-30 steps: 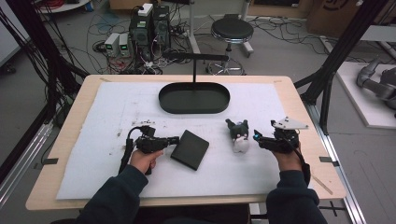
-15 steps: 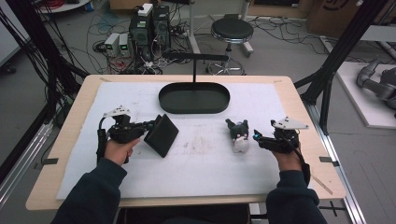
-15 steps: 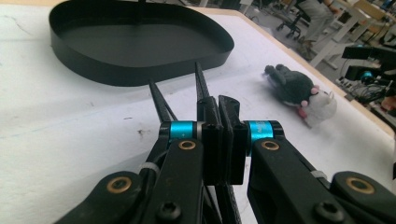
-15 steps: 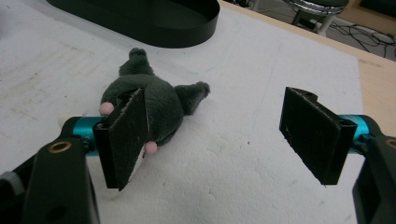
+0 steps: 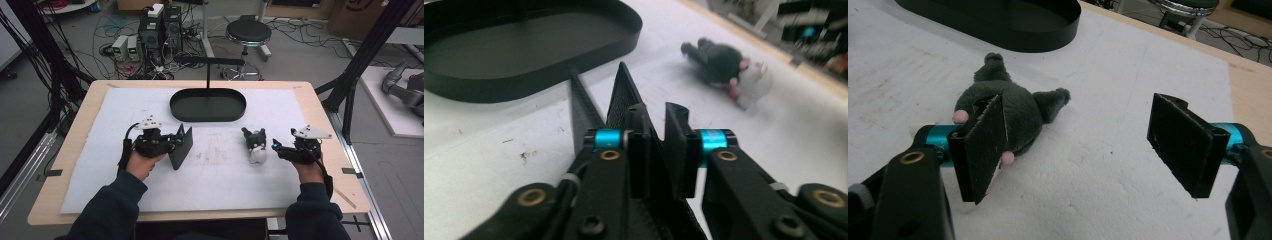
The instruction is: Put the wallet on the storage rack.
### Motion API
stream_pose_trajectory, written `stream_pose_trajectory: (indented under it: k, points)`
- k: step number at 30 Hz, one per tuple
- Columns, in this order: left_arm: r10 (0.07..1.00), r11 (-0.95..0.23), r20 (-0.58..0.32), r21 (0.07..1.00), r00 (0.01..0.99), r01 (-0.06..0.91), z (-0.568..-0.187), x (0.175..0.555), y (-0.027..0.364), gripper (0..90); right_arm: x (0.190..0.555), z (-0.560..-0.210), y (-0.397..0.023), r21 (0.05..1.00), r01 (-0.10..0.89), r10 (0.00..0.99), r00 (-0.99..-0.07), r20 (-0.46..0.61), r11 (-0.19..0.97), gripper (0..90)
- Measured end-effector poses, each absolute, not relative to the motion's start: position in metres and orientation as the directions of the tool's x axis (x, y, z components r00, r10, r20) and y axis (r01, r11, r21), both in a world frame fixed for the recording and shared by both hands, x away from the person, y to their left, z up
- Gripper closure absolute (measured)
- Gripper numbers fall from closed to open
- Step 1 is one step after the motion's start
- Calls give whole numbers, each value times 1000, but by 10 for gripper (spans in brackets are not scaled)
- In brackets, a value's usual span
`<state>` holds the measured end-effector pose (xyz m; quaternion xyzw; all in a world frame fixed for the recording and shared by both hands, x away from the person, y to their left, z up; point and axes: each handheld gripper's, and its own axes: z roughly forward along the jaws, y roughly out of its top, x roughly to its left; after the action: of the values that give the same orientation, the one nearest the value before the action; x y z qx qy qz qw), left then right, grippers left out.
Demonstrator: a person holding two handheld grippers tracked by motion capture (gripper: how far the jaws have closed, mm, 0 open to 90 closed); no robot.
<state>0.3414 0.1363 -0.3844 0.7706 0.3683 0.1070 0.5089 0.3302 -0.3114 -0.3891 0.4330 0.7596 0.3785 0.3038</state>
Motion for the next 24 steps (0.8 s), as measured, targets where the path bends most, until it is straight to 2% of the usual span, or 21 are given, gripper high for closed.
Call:
stream_pose_trajectory:
  k: [4,6,10,18,24]
  points:
    - [692,-255,-152,863,706,435,-383,339,129,741,329,-389,-312,840,426,888,-440,-133,337,241]
    - [693,-278,-123,863,710,421,-382,339,129,821,329,-388,-312,839,425,887,-442,-136,341,241]
    - [697,-272,-126,864,706,423,-381,342,136,856,329,-389,-311,839,426,887,-442,-134,339,241]
    - [789,-208,-99,886,607,414,-371,355,179,859,330,-389,-312,839,426,888,-440,-135,339,241]
    - [769,-226,-112,874,630,431,-376,354,180,858,331,-390,-310,837,428,885,-445,-133,341,241]
